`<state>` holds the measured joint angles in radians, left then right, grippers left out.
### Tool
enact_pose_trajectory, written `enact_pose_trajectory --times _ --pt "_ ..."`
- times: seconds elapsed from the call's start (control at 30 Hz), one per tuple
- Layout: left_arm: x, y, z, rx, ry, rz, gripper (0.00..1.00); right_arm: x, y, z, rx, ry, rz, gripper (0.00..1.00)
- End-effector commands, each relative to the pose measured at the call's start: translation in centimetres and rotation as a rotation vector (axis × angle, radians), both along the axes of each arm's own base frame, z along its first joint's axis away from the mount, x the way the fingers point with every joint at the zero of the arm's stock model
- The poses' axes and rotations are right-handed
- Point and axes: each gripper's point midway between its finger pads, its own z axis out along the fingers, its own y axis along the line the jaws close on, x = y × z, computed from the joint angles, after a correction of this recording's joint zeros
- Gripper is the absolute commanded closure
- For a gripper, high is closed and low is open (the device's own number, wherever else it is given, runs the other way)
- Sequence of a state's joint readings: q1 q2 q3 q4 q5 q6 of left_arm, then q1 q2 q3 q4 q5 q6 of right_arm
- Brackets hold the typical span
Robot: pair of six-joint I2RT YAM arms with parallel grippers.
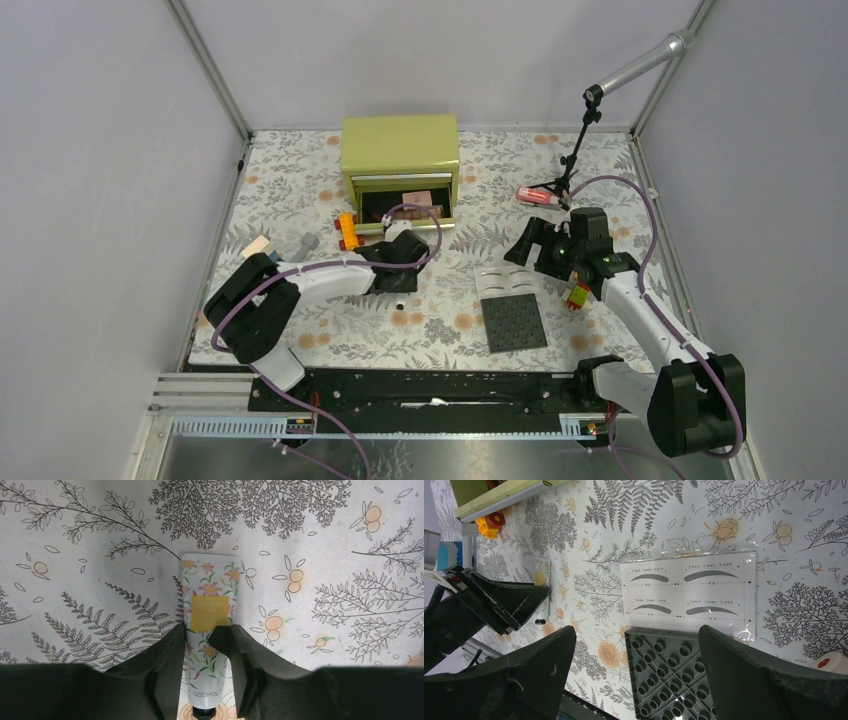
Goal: Organize the makeup
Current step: Pick up the makeup from the center of the board.
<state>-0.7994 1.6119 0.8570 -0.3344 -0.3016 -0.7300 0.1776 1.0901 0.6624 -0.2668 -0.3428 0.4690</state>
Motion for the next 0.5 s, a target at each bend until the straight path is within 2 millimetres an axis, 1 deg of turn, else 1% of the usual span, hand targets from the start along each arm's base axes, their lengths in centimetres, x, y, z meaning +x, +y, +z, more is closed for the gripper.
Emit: enact_pose_trajectory --times 0.0,0.07,0.17,0.27,0.3,0.37,0.47 --pt "-0.9 -0.1 -0.5 0.005 0.030 -0.070 0.66 0.4 0.6 0.4 0.030 -0.017 0.017 0.00" --pt "-0.5 -0.2 0.1 0.026 0.016 -0.108 0.70 0.4 0.7 0.4 0.031 -0.017 0.017 0.00" --pt "0.4 0.1 1.2 0.082 -0.015 -0.130 0.73 0.3 0.6 0.4 0.030 -0.017 0.017 0.00" --pt "1.4 0.0 2.7 0.111 -0.052 -0.155 0.74 0.3 0.6 0.4 0.029 -0.019 0.015 0.00" --pt "1.6 -0.1 3.0 0.115 -0.057 -0.168 0.72 0.3 0.6 0.4 0.029 -0.020 0.015 0.00" --pt "1.7 -0.3 3.5 0.117 -0.059 -0.181 0.50 0.2 0.6 0.4 0.029 -0.019 0.014 0.00" --pt "1.6 -0.5 3.8 0.100 -0.059 -0.183 0.35 0.3 0.6 0.3 0.028 -0.019 0.014 0.00"
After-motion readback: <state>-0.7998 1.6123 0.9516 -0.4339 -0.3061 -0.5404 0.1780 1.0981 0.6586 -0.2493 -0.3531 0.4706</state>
